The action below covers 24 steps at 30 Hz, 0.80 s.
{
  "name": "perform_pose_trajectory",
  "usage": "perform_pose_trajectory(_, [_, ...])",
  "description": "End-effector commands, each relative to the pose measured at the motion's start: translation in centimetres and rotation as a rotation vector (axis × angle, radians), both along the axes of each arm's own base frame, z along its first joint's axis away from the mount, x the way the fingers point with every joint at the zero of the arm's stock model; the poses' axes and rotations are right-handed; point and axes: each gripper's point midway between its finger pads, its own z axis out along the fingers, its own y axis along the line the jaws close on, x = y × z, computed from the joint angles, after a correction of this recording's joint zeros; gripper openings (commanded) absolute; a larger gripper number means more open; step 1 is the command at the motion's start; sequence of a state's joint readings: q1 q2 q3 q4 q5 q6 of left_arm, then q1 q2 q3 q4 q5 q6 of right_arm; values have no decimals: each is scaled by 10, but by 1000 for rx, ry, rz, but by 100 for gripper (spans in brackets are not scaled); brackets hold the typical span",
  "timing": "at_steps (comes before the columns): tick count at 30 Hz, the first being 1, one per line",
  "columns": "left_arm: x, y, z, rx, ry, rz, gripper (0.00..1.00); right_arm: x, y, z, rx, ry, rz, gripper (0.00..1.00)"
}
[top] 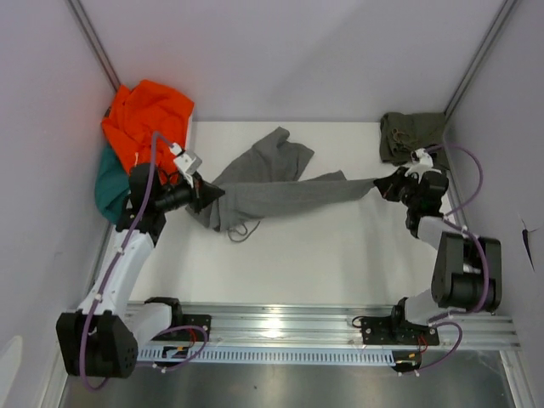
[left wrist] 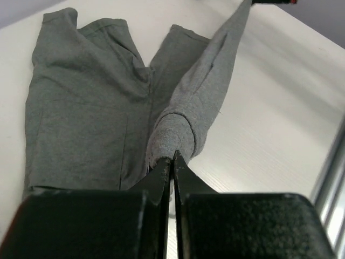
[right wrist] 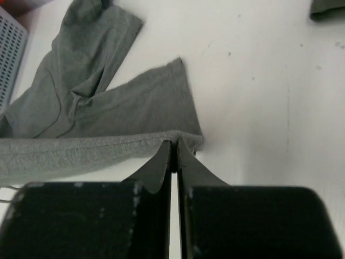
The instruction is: Fold and stack the shorts
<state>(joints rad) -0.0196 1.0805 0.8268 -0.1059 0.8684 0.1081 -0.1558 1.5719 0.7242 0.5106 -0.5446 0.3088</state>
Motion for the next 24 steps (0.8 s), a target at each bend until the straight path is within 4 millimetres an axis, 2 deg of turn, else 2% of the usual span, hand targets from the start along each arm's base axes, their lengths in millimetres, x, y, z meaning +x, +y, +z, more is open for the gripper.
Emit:
perform_pose_trajectory(1, [-39,-14,26,9,-174,-137,0,-8,-32,95,-196,-393,-147,0])
perform_pose_trajectory(2, [-49,-17,18,3,-125,-170,1,-27,-32,100,-222,-429,-173,0])
perform_pose_trajectory(4, [-69,-27,6,-20,-79,-260,0,-38,-36,104,-278,-460,-230,0])
perform_pose_trajectory(5, [-76,-29,-6,-12,-48,-281,1,-44,-36,110,-320,-483,-235,0])
perform_pose_trajectory(6, [-85,-36,-13,-5,-36,-316,0,-46,-34,100,-327,-445,-235,0])
perform_pose_trajectory(8, [-98,-41,-29,7,2,-345,0,-48,-33,98,-324,-440,-233,0])
perform_pose_trajectory(13, [-115,-42,-43,28,8,-364,0,-54,-31,94,-312,-442,-234,0])
perform_pose_trajectory(16, [-135,-44,-52,10,44,-438,1,-53,-35,93,-318,-429,-258,0])
perform_pose_trajectory(18, [-148,-46,-66,4,86,-491,1,-51,-38,85,-320,-401,-276,0])
perform_pose_trajectory(21, [-153,-47,-76,18,128,-514,1,-50,-41,75,-332,-369,-304,0])
perform_pose_trajectory(23, [-156,-47,-75,22,127,-530,1,-56,-45,64,-347,-355,-332,0])
perform_pose_trajectory(24, [-159,-47,-75,25,126,-531,1,-58,-46,69,-344,-391,-354,0])
